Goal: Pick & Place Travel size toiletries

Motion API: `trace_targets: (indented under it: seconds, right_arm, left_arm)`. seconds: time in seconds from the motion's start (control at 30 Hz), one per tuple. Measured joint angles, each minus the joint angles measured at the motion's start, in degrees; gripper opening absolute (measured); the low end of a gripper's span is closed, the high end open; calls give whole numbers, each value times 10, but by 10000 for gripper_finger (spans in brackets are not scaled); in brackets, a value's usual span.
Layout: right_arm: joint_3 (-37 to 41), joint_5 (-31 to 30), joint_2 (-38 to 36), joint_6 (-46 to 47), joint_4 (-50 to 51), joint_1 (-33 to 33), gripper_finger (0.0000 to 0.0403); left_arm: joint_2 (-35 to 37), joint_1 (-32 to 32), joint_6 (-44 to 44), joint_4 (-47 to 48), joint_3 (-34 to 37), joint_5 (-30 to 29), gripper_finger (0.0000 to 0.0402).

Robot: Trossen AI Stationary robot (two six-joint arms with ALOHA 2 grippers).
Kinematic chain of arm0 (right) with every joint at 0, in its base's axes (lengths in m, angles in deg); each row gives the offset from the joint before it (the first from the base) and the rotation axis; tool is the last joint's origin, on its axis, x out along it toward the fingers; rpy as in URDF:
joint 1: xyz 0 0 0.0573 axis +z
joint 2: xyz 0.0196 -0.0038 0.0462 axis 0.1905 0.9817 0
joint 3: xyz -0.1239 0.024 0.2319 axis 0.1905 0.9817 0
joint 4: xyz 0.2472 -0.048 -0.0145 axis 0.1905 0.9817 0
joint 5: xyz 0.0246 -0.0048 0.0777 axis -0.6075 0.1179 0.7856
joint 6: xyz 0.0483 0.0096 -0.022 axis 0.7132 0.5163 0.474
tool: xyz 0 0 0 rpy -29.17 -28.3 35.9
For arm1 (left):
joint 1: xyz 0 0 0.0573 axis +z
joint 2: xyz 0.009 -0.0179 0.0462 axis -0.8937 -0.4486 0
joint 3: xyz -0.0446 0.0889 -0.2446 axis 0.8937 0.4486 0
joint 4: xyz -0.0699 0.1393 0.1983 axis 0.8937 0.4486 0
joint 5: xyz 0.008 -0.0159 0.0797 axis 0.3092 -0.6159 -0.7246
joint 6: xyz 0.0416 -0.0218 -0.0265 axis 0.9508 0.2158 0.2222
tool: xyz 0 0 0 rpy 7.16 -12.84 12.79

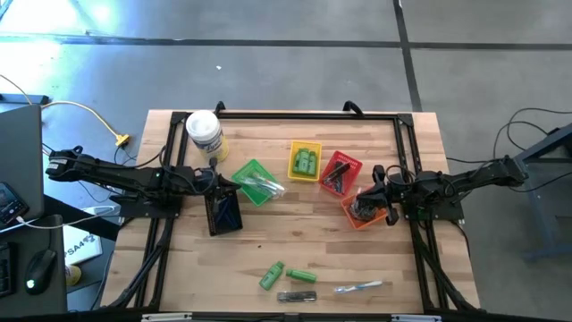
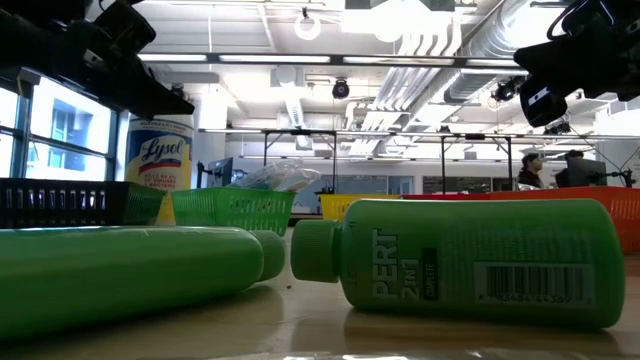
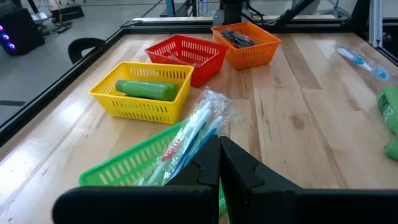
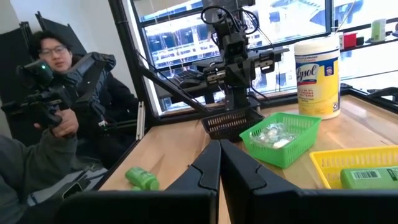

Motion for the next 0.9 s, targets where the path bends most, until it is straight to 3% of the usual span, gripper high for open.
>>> trace_targets:
  seconds: [0.7, 0.9]
  right_arm:
    - [0, 24, 11, 2, -2, 0, 3]
    - [0, -7, 25, 15, -2, 0, 3]
  left_arm:
    - [0, 0, -2, -6, 0, 0, 0]
    - [0, 0, -2, -5, 0, 0, 0]
